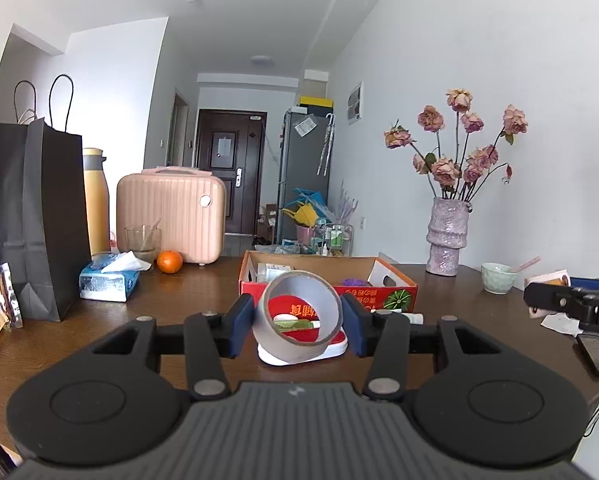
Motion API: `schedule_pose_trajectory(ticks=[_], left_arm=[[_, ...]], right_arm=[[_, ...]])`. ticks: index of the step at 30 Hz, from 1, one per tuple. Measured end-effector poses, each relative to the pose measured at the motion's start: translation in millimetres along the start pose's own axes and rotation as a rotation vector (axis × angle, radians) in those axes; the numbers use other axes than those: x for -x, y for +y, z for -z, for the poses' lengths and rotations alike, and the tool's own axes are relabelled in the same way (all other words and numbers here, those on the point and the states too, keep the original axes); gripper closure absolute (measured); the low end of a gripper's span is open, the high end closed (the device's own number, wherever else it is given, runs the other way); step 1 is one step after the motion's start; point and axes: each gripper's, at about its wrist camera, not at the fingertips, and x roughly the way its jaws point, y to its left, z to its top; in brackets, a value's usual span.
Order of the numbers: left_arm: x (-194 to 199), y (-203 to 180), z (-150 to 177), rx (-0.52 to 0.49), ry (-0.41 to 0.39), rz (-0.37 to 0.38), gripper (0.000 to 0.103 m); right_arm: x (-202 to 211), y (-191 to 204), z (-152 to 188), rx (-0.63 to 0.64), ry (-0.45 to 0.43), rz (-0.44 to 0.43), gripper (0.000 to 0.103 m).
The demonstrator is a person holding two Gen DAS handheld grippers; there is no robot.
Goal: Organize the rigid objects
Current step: 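Carry the tape roll with the left gripper while the right carries the plug into the box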
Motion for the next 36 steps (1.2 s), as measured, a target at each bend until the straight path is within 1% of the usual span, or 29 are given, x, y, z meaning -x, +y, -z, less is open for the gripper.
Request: schedule_pose_trajectory(ticks=[3,8,17,22,27,36], left_arm=[[-5.1,1.4,2.5,0.007,0.016,-0.001,0.055],[-16.8,5.3,2.2,0.008,0.020,-0.004,0.055],[-53.7,9.8,-6.8,-0.003,0.025,-0.006,0.055],[-82.8,12.0,-15.0,-0.005,0.031,-0.003,0.055],[-119.0,15.7,-21.3,0.005,0.059,0.004,0.055],[-187.3,26.1,-38.9,0.050,0.095,-0.002,0.055]], right_arm=[[-5.4,-1.9,1.2,-0.003,0.001,0.002,0.044],[-17.6,-4.9,2.7,-0.007,0.009,0.006,0.044],[-57.6,-11.7,-7.1,0.001,0.020,0.010,0.044],[-86.3,-16.9,-16.5,0.006,0.028,0.014,0.044],[-117.8,-24.3,-22.7,-0.002,0.053,0.019,0.044],[-186.3,-46.7,-37.3,-0.040,0.109,0.012,0.044]])
